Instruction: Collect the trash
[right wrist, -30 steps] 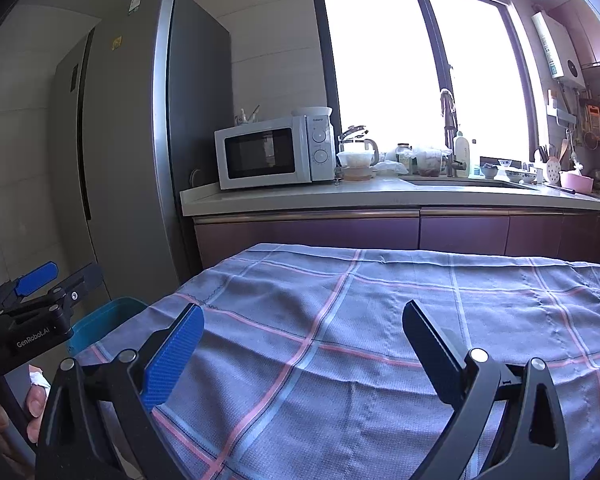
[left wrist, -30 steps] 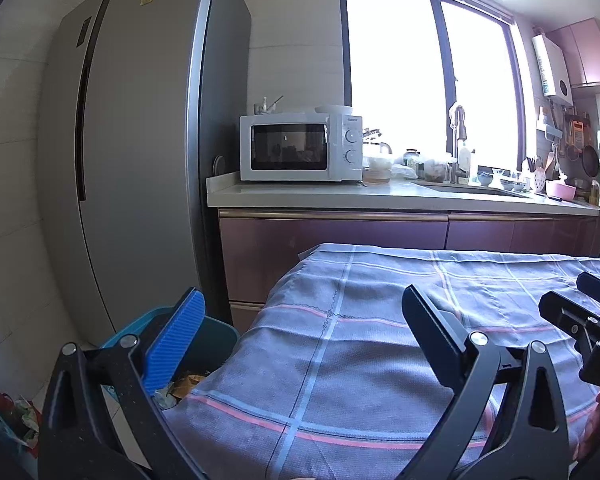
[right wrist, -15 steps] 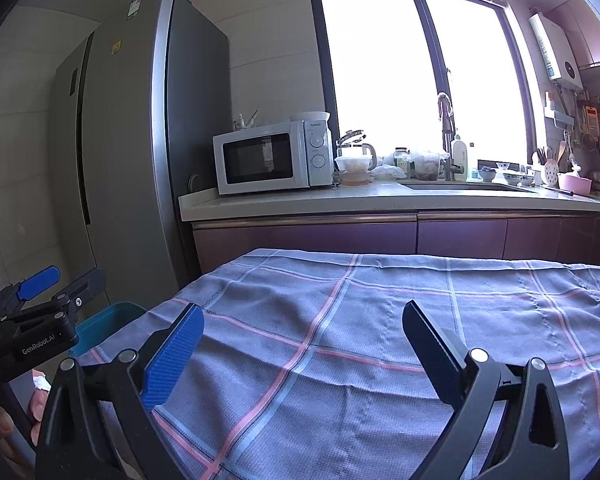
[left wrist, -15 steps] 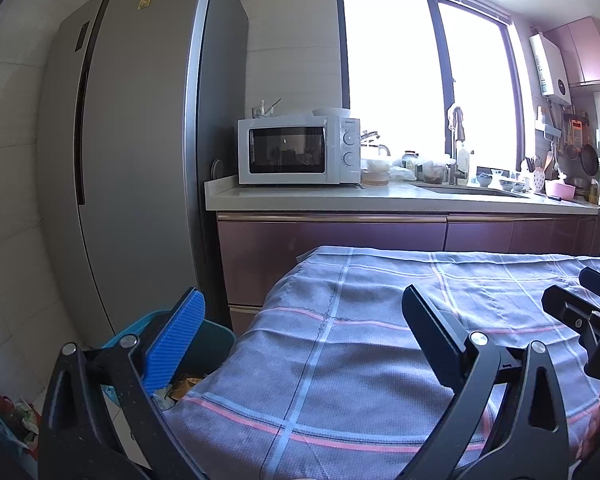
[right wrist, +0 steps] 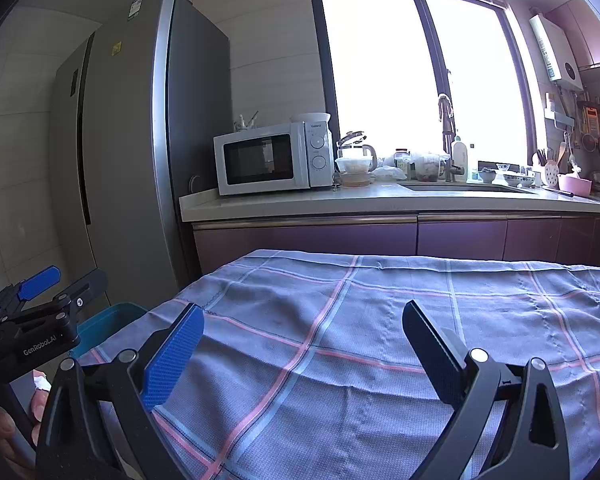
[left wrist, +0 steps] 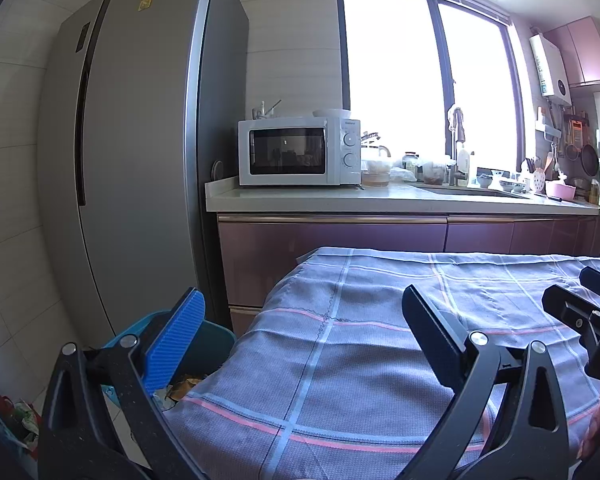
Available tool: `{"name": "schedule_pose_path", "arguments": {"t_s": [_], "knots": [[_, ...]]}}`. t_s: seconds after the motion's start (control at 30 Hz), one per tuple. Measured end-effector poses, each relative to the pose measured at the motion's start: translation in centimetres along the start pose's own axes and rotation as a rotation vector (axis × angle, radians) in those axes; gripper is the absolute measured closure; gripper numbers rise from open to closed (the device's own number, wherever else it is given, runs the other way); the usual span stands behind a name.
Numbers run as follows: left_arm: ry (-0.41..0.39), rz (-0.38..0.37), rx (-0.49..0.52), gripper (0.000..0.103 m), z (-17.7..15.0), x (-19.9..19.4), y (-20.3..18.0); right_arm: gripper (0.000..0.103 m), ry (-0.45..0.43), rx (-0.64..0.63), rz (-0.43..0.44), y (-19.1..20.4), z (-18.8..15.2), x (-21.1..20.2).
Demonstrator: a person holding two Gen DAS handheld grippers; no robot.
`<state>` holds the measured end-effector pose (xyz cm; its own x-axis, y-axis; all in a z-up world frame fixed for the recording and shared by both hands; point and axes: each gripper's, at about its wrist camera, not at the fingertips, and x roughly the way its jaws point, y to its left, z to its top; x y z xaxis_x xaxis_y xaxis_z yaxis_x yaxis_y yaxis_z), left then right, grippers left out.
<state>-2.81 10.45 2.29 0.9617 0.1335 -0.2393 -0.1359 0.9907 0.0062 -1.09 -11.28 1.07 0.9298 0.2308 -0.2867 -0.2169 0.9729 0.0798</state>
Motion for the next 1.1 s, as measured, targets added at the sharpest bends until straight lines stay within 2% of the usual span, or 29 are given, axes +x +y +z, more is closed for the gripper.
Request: {"name": "schedule_pose_path", "arguments": {"t_s": [1.1], "knots": [[0.010,0.012,-0.001,0.006,-0.21,-0.02,0.10,0.007,-0.002,0.013,-0.008,-0.08,-0.16,-0.05]]}}
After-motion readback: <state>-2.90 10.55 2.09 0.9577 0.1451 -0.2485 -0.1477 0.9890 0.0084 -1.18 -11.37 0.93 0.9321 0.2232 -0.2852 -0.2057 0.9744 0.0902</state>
